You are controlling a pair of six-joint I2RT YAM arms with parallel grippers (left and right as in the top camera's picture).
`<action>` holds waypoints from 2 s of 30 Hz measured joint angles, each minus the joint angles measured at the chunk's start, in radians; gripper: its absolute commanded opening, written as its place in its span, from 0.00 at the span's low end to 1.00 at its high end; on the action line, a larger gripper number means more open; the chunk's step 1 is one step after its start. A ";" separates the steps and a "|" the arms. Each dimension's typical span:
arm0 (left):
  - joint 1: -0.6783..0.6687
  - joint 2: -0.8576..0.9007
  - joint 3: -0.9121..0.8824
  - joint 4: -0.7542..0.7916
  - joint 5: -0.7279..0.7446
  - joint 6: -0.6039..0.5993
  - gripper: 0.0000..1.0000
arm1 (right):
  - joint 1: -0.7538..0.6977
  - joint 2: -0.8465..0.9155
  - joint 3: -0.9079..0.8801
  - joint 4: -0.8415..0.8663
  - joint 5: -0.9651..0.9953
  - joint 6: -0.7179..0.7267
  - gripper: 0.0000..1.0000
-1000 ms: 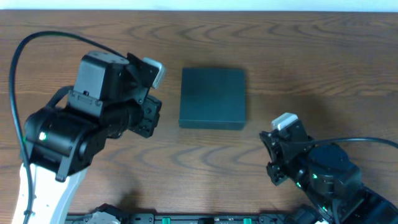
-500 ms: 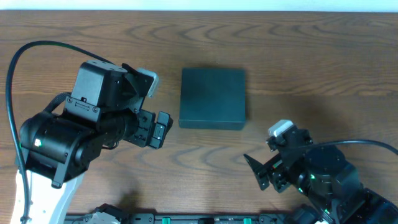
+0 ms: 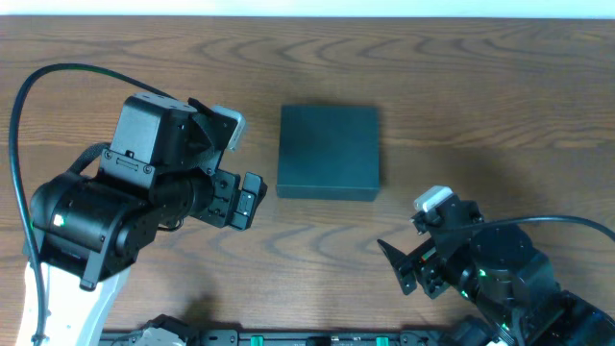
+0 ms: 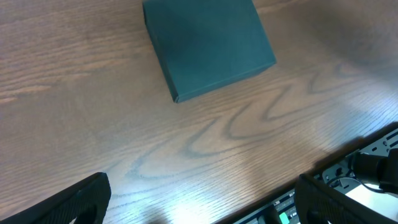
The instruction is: Pack container
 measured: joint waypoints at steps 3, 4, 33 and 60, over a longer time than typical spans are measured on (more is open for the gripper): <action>0.001 -0.001 0.000 0.000 -0.007 0.001 0.95 | 0.000 0.000 0.000 0.000 0.000 0.000 0.99; 0.006 -0.005 -0.001 0.001 -0.012 0.001 0.95 | 0.000 0.000 0.000 0.000 0.000 0.000 0.99; 0.371 -0.908 -1.242 0.759 -0.021 -0.031 0.95 | 0.000 0.000 0.005 0.000 0.000 0.000 0.99; 0.372 -1.212 -1.535 0.838 -0.101 -0.141 0.95 | 0.000 0.000 0.005 0.000 0.000 0.000 0.99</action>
